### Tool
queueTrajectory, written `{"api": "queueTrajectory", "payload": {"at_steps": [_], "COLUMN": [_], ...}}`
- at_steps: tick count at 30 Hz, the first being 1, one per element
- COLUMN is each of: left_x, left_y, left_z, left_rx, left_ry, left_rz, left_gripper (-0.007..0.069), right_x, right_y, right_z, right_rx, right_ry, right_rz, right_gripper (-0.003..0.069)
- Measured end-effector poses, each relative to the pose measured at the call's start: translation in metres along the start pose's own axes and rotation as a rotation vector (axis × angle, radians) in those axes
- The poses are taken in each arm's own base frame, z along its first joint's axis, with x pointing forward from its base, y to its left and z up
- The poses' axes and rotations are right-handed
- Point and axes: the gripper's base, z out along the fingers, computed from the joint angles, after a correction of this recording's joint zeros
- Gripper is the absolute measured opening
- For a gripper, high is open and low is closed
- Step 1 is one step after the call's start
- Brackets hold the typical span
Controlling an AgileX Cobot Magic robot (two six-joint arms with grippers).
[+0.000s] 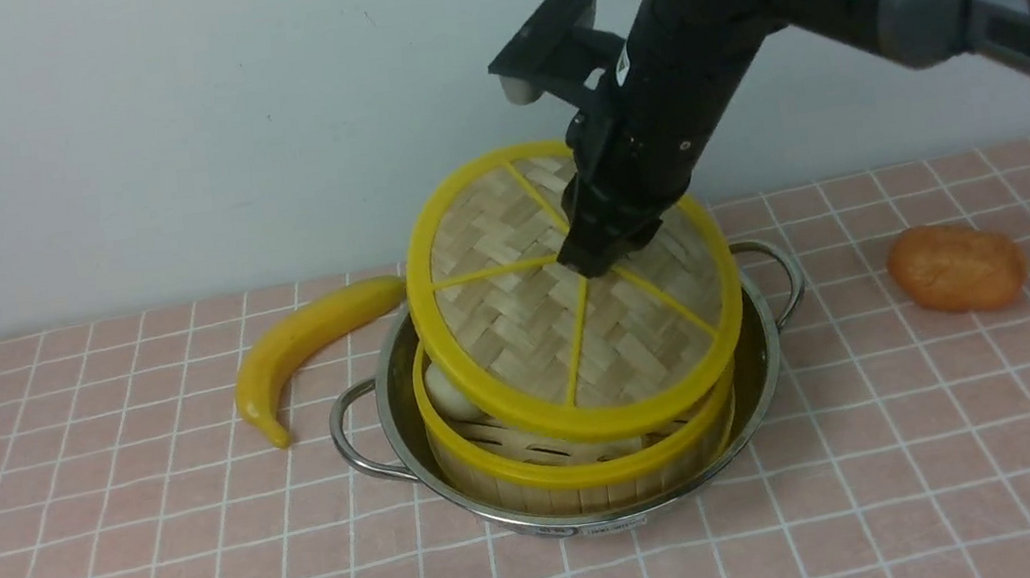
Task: Place the steamer in the pot on the pink tablecloth, and put the lid on the steamer.
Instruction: 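Place the bamboo steamer lid onto the steamer basket in the pot with the right gripper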
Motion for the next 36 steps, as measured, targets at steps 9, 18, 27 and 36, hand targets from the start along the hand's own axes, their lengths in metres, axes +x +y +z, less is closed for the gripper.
{"api": "queueTrajectory", "payload": {"at_steps": [9, 18, 27, 36], "left_x": [0.000, 0.000, 0.000, 0.000], "left_y": [0.000, 0.000, 0.000, 0.000], "left_z": [0.000, 0.000, 0.000, 0.000], "left_rx": [0.000, -0.001, -0.002, -0.002], "left_ry": [-0.001, -0.001, -0.001, -0.001], "left_rz": [0.000, 0.000, 0.000, -0.001], "left_gripper": [0.0242, 0.0242, 0.0242, 0.0242], "right_x": [0.001, 0.003, 0.004, 0.004], "right_y": [0.010, 0.022, 0.018, 0.018], "right_z": [-0.004, 0.000, 0.000, 0.000], "right_rx": [-0.008, 0.011, 0.054, 0.048], "right_ry": [0.004, 0.036, 0.051, 0.050], "right_rz": [0.023, -0.018, -0.040, -0.052], "right_gripper": [0.0148, 0.0148, 0.0148, 0.0148]}}
